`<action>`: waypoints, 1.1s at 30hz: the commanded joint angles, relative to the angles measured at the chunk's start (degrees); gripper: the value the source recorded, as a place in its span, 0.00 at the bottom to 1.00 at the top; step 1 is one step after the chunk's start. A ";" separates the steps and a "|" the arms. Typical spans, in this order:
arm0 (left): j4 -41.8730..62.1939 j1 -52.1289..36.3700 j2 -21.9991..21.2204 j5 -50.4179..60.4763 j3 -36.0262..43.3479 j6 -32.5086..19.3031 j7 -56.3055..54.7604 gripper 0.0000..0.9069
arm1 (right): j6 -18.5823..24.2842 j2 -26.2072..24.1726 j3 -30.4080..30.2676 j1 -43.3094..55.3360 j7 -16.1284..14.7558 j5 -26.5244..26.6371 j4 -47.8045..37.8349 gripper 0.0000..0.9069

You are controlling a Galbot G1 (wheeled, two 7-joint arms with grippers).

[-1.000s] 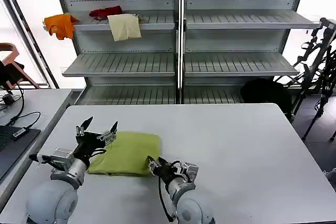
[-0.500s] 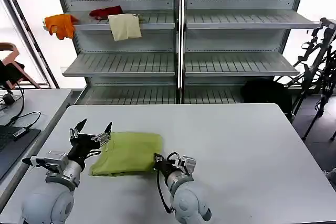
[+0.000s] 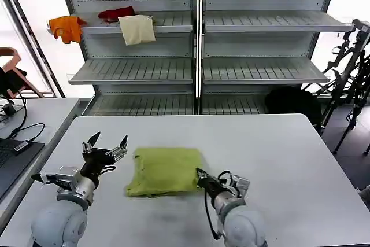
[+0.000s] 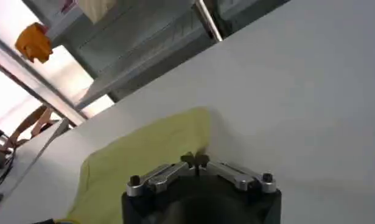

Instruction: Fold and organize the clothes.

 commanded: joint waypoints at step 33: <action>10.35 0.19 6.62 -16.18 -12.24 -8.31 7.73 1.00 | 14.31 -12.27 38.64 -20.35 -32.74 -48.76 3.61 1.00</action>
